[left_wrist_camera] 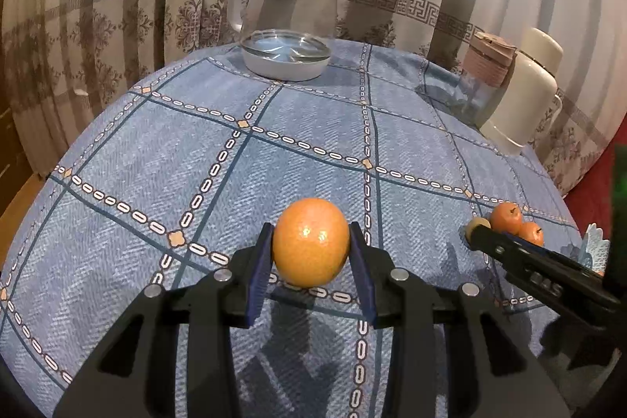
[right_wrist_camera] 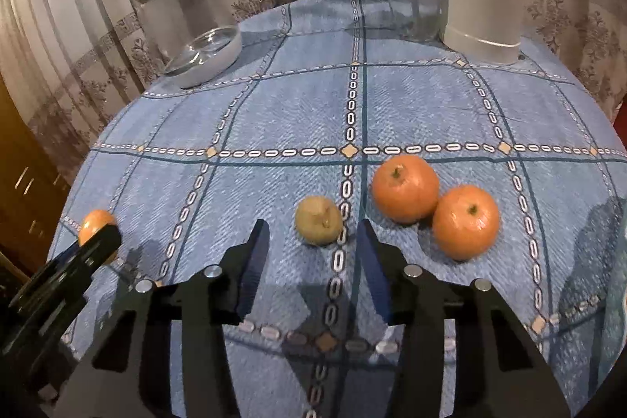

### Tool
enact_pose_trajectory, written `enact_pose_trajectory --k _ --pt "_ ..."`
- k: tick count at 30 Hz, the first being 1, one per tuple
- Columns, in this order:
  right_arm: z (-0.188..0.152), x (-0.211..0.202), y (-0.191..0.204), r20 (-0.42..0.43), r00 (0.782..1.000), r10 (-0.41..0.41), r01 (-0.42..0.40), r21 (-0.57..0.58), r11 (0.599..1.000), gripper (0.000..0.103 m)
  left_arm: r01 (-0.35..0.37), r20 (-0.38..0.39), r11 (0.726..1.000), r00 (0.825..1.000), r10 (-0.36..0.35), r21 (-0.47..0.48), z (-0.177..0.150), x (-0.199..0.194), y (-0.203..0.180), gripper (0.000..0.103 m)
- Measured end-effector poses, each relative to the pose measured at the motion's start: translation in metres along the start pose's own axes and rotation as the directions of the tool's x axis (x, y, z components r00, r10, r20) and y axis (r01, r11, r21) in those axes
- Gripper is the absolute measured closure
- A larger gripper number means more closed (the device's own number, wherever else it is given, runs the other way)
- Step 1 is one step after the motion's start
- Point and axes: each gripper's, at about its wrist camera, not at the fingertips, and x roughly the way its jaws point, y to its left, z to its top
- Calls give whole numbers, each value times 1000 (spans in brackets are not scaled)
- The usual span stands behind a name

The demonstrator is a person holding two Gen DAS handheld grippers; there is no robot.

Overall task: Organize fruits
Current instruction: 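Grasp the small brown pear with the right tool while the left tool holds the orange, then carry the small brown pear into the white basket with the right tool and release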

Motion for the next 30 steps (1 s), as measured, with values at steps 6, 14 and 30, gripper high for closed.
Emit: enact_pose_trajectory --k 6,14,30 --pt "3 14 3 -5 999 -38 38 -9 999 62 5 -5 1000 1000 -5 12 -2 1 -5 65" --pt "-2 10 5 4 998 -62 62 -27 998 75 1 2 1000 1000 -1 21 -2 1 -7 65" --pt "-36 -34 22 41 999 7 -6 -26 1000 75 -20 46 999 999 17 48 -4 -7 -12 65"
